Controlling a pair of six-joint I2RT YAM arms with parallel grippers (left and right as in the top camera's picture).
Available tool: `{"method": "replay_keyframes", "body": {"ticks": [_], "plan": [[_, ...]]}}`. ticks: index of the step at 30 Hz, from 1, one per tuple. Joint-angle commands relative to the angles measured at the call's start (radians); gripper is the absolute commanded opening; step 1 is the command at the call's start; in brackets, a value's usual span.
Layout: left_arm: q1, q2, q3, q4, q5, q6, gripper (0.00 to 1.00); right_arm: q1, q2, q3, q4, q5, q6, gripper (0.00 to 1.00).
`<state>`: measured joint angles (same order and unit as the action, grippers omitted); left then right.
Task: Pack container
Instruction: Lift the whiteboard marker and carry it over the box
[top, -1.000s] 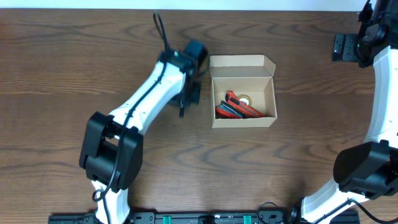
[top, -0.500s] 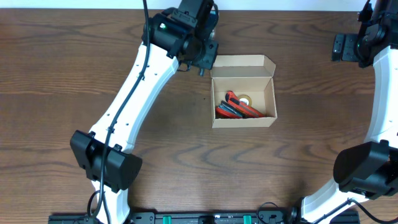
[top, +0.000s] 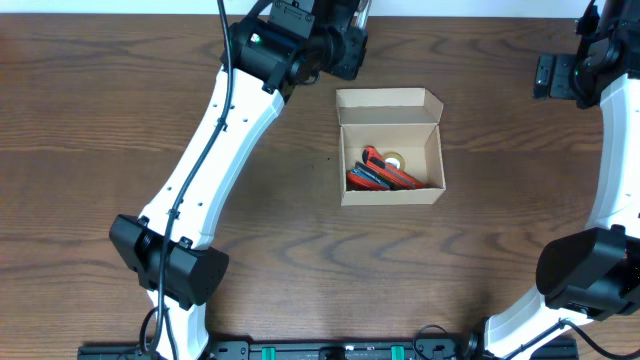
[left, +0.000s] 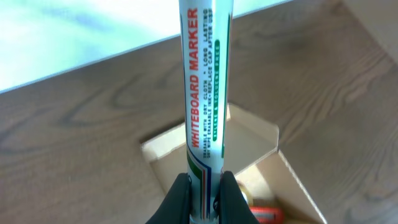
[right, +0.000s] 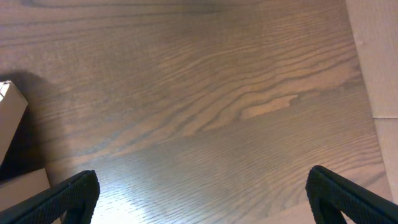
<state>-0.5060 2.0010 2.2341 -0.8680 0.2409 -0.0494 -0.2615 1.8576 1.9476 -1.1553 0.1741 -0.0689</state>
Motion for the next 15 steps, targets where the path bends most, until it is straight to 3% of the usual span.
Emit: {"method": "replay_keyframes", "body": {"ticks": [1,15], "plan": [[-0.007,0.002,0.027,0.033,0.011,-0.003,0.06,-0.005,-0.016,0.016,-0.001,0.001,0.012,0.99],[-0.117,0.053,0.03,0.024,0.023,-0.003,0.06,-0.005,-0.016,0.016,-0.001,0.001,0.012,0.99]]}}
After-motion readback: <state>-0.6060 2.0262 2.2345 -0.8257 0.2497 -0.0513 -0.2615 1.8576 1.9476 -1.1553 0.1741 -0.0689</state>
